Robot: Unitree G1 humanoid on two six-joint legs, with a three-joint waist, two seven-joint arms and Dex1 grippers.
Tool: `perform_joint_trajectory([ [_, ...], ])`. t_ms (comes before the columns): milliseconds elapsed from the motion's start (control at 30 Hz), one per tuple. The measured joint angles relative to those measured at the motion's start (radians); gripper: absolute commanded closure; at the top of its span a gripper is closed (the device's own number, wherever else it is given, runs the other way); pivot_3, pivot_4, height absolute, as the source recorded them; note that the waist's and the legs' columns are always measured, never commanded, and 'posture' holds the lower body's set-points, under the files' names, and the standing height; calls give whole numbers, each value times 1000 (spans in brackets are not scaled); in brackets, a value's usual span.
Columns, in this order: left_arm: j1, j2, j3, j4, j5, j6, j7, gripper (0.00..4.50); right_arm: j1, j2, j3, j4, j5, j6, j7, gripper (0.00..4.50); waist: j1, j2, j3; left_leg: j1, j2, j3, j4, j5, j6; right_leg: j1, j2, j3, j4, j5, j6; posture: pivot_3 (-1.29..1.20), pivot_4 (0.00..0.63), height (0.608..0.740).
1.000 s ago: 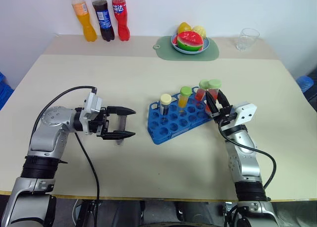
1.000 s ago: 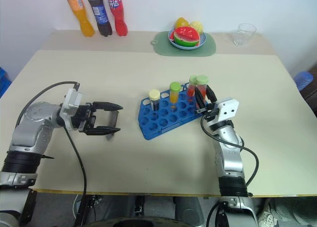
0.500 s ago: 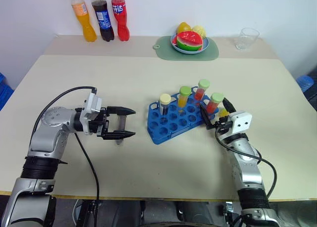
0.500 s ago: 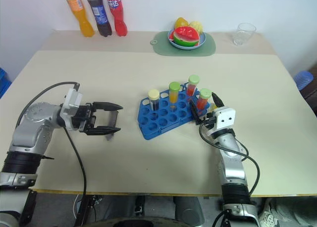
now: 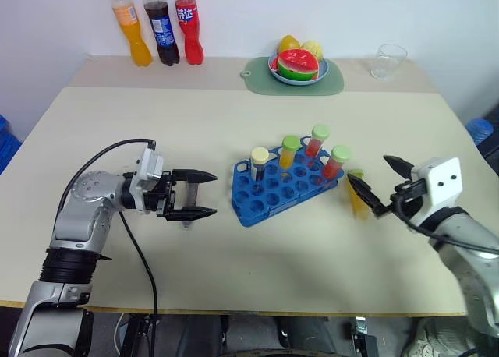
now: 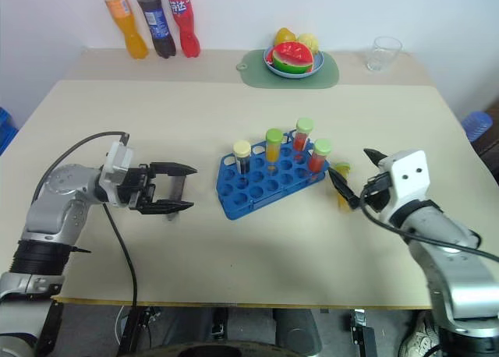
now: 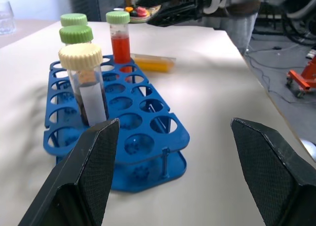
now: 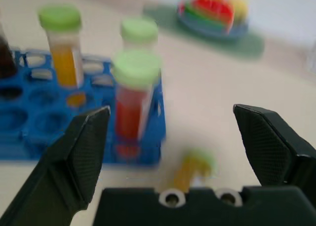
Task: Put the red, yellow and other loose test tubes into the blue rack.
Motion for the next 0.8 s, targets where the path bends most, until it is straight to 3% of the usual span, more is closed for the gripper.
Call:
perform_joint_trajectory([
  [133, -7, -16, -9, 12, 8, -3, -4, 790, -197, -67, -24, 116, 114, 376, -33, 92, 1, -1, 0, 0, 0, 0, 0, 0, 0, 0, 0, 0, -1, -1, -2, 0, 150, 740],
  [267, -9, -18, -15, 18, 11, -2, -8, 790, -346, -68, 23, 257, 116, 563, -62, 92, 1, -1, 0, -3, 0, 0, 0, 0, 1, -2, 0, 0, -1, -1, -2, 0, 150, 740],
  [433, -8, -9, -23, 15, 12, 2, -37, 790, -441, -68, 123, 401, 76, 604, -58, 92, 1, -1, 0, -8, 0, 0, 0, 0, 1, -5, 0, -1, -4, 0, 0, 0, 150, 740],
  [767, -11, 17, -32, 6, 12, 7, -83, 790, -556, -73, 322, 589, -53, 509, 17, 92, -3, -1, 0, -11, 0, 1, 0, 0, 1, -7, 0, -2, -5, 1, 2, 0, 150, 740],
  [800, -11, 18, -32, 4, 12, 8, -83, 790, -567, -73, 338, 600, -64, 499, 25, 321, -4, -1, 0, -10, 0, 1, 0, 0, 1, -6, 0, -2, -5, 1, 2, 0, 150, 740],
])
